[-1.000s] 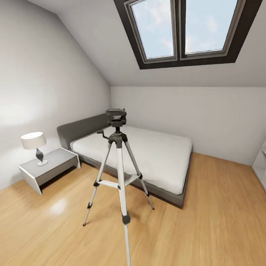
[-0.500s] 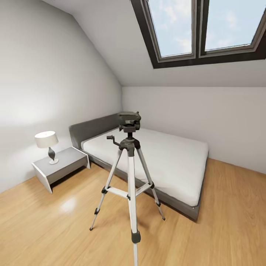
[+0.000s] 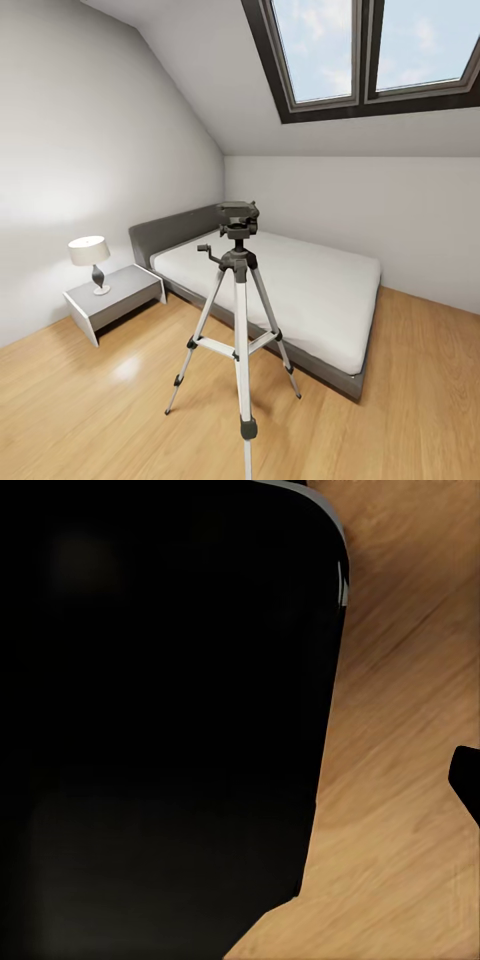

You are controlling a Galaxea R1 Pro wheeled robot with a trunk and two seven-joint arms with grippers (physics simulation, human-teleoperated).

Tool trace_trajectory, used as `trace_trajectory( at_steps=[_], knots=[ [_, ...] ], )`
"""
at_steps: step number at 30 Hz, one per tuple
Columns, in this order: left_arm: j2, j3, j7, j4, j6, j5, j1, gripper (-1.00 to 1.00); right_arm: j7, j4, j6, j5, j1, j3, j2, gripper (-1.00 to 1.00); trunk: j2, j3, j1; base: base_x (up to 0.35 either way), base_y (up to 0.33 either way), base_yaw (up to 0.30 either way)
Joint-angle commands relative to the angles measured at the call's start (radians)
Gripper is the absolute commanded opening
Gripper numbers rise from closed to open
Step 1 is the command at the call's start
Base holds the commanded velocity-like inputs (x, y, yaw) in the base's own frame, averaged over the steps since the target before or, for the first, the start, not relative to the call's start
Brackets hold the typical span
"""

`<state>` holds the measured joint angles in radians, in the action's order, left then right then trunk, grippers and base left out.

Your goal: Attach the digital camera to the camera tripod in the bedroom.

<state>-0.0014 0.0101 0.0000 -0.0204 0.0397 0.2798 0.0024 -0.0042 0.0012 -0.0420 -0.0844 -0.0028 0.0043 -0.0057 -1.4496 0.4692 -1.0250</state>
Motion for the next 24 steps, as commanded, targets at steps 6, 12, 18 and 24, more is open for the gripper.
trace_trajectory(
  at_steps=[6,12,18,24],
  knots=[
    [0.0,0.001,0.0,-0.001,0.002,0.004,0.0,1.0,0.0,0.0,-0.002,-0.009,0.0,0.0,-0.001,1.0,0.0,0.001,0.0,0.0,0.0,0.003],
    [0.0,0.001,0.0,-0.001,0.002,0.004,0.0,1.0,0.0,0.0,-0.001,-0.009,0.0,0.0,-0.002,1.0,0.0,0.001,0.0,0.0,0.0,0.0],
    [0.0,0.001,0.0,-0.001,0.002,0.004,0.0,1.0,0.0,0.0,0.0,-0.011,0.0,-0.001,0.001,1.0,0.0,0.001,0.0,0.0,0.0,0.0],
    [0.0,0.001,0.0,-0.001,0.002,0.004,0.001,1.0,0.005,0.0,-0.002,-0.011,0.0,-0.002,-0.002,1.0,0.0,0.001,0.0,0.0,0.0,0.0]
  ],
)
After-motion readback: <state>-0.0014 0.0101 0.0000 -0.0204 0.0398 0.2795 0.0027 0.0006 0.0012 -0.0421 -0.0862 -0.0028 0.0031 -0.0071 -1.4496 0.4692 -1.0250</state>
